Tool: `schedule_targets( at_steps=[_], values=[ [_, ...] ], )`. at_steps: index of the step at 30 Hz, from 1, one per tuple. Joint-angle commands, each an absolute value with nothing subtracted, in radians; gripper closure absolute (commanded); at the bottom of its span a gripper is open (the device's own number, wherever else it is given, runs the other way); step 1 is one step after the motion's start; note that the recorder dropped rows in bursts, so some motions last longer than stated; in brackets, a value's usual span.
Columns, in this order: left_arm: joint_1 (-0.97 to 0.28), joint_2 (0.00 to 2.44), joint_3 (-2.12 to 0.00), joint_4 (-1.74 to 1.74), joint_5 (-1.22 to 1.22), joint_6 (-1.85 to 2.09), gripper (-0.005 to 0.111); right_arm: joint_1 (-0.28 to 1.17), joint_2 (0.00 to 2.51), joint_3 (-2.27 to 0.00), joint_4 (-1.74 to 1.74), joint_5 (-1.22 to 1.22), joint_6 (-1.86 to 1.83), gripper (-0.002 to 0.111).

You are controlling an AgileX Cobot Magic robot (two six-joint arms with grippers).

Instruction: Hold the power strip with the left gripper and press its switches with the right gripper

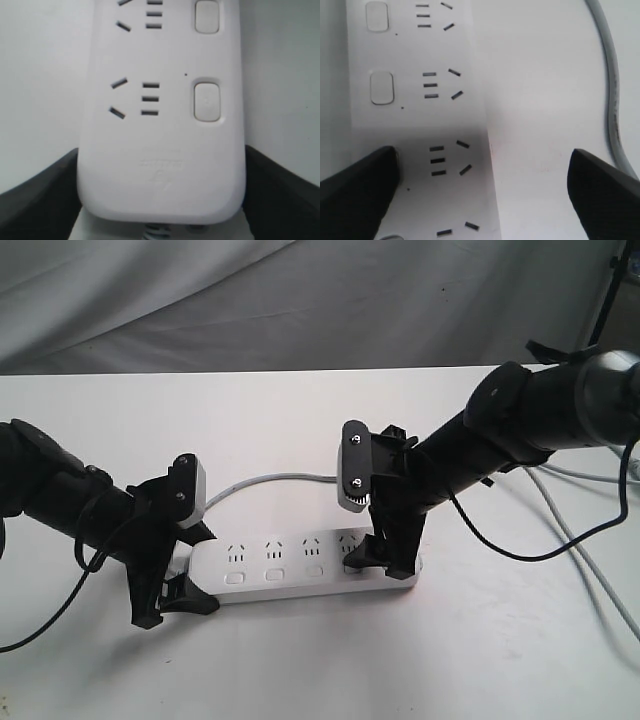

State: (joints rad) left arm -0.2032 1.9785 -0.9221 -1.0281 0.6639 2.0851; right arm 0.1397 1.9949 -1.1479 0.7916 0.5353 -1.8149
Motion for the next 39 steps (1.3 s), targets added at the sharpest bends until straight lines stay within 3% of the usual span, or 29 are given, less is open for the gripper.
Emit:
schedule_targets(
  at_steps=[1,12,39],
  values=[
    [-0.210,1.979,-0.925,-1.017,0.629,2.094,0.107,0.141,2.020,-1.125,0.742,0.532,-1.844,0.024],
    [-0.210,1.979,-0.925,-1.017,0.629,2.094,0.107,0.141,1.934,-1.130,0.952,0.615,-1.904,0.024],
    [-0.210,1.979,-0.925,-1.017,0.629,2.094,0.107,0.111,1.888,-1.125,0.813,0.618,-1.749,0.024]
  ],
)
